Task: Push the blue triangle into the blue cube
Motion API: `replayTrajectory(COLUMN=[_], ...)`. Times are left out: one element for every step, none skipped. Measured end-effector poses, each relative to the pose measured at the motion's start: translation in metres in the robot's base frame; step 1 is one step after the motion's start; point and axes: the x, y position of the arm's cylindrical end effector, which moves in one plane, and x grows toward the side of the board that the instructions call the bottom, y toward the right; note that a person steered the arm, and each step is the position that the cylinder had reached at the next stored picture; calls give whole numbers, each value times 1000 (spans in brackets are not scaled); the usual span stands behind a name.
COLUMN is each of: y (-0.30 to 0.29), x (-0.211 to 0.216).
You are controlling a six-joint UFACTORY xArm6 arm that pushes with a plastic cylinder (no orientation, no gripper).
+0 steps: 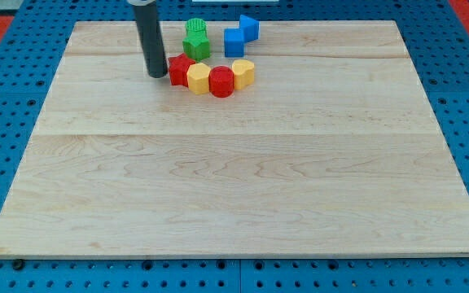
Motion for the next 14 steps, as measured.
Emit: replayTrajectory(y=[-13, 0, 0, 2, 8, 37, 142, 222, 259, 298, 283, 267, 223, 207], x=[54, 92, 96, 98, 134, 174, 146, 69, -23, -100, -129, -129, -122, -125])
